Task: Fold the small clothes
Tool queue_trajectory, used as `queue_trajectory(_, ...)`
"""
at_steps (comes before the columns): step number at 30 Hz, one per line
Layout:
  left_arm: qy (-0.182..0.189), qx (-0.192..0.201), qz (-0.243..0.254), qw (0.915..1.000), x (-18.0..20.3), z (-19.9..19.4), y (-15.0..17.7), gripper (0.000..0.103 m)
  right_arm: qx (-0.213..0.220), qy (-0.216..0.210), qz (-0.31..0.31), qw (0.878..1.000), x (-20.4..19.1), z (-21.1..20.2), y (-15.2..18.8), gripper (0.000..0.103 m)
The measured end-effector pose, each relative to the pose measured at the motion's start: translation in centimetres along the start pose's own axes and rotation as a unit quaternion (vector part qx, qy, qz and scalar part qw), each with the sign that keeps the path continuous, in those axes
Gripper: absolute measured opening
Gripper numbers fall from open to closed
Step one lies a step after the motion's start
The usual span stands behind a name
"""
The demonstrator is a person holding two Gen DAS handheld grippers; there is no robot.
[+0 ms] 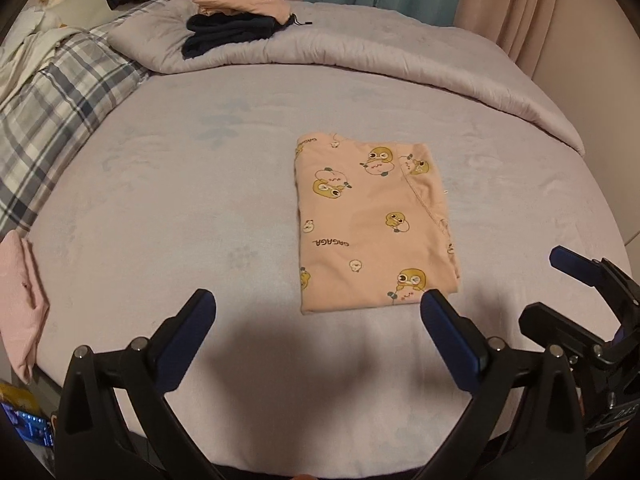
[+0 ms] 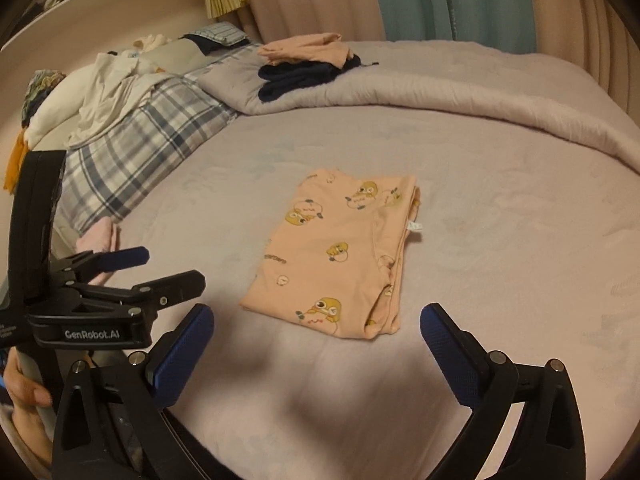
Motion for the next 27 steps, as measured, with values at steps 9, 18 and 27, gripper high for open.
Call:
queue_trajectory(9, -0.035, 0.000, -0.004, 0.9994, -0.6, -0.2, 1.2, 0.102, -0.031, 0.005, 0.034, 0.999, 0.6, 2.2, 1.4, 0.102)
queue_trajectory(18, -0.032, -0.003, -0.012, 0.9994, -0.8, -0.3, 1.4, 0.102, -0.025, 0.001, 0.037, 0.999, 0.4, 1.3, 1.4, 0.102)
queue_trajectory(27, -0.035, 0.001, -0.010, 0.9993, -0.7, -0.6, 1.4, 0.102, -0.023, -0.003, 0.031, 0.999, -0.1, 1.0, 1.3, 0.102)
Point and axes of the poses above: each gripper's, at about its wrist camera, not at the fingertips, and z roughly the way its jaws point, x to its right, y to its underside, the point moved 3 cm from there along z, roughly the way its jaws point, and after that the axes turned 1 degree about y, right-handed, at the moved point
